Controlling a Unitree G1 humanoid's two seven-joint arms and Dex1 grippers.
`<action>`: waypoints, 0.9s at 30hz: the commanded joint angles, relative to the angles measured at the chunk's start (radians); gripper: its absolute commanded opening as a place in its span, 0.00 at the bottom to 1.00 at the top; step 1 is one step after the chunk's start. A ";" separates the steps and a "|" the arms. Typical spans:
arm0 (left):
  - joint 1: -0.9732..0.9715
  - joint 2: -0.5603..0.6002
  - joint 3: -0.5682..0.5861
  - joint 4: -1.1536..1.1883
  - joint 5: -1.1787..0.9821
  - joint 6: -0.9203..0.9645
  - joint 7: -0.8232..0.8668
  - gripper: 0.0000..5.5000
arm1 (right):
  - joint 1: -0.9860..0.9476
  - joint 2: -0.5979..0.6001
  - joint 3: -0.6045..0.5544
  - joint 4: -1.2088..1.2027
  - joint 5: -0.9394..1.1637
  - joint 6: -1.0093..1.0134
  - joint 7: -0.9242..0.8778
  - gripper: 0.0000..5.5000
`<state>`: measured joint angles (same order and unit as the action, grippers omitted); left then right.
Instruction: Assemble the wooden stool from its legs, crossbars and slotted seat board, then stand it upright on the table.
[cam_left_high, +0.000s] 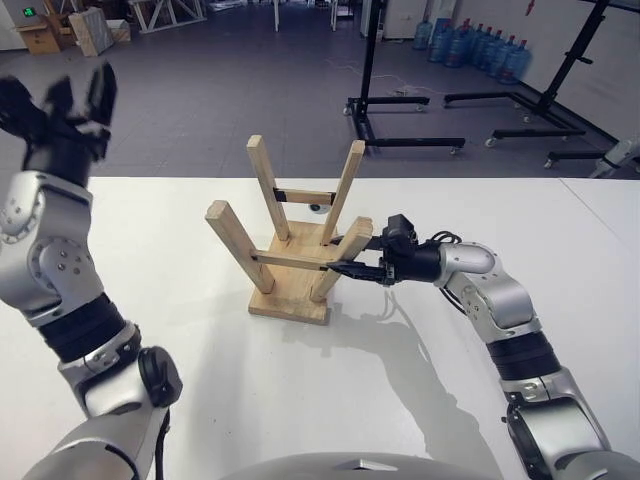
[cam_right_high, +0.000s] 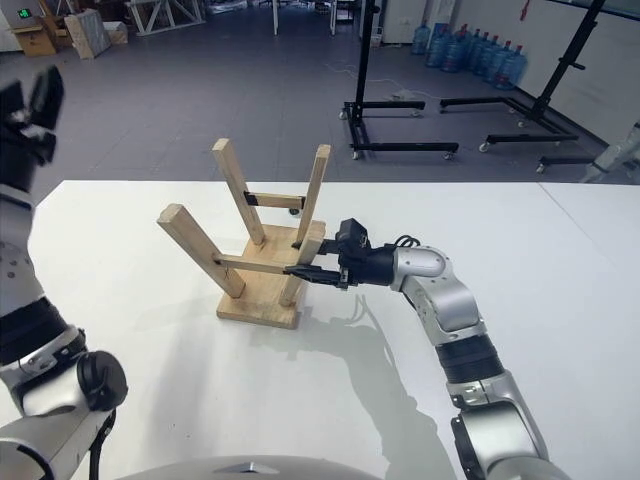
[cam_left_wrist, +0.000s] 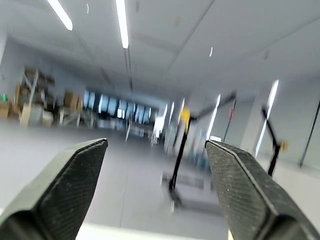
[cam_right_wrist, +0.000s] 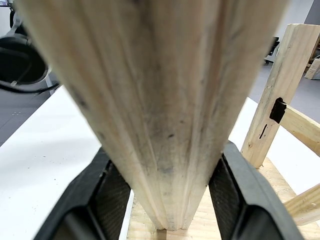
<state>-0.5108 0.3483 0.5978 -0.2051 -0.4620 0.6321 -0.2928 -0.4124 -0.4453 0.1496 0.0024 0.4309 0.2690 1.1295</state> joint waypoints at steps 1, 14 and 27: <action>0.220 -0.069 -0.135 -0.021 -0.002 0.016 -0.049 0.65 | 0.009 0.001 0.005 -0.011 -0.006 -0.001 -0.002 0.37; 0.230 -0.144 -0.215 -0.107 -0.117 0.002 0.031 0.65 | 0.012 0.009 0.019 -0.007 -0.012 -0.004 -0.007 0.37; 0.225 -0.156 -0.301 -0.165 -0.119 -0.045 0.078 0.65 | 0.008 0.006 0.027 -0.001 -0.016 -0.005 -0.004 0.37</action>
<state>-0.2802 0.1908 0.3485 -0.3482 -0.5798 0.5755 -0.2060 -0.4092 -0.4459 0.1565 -0.0018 0.4302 0.2619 1.1209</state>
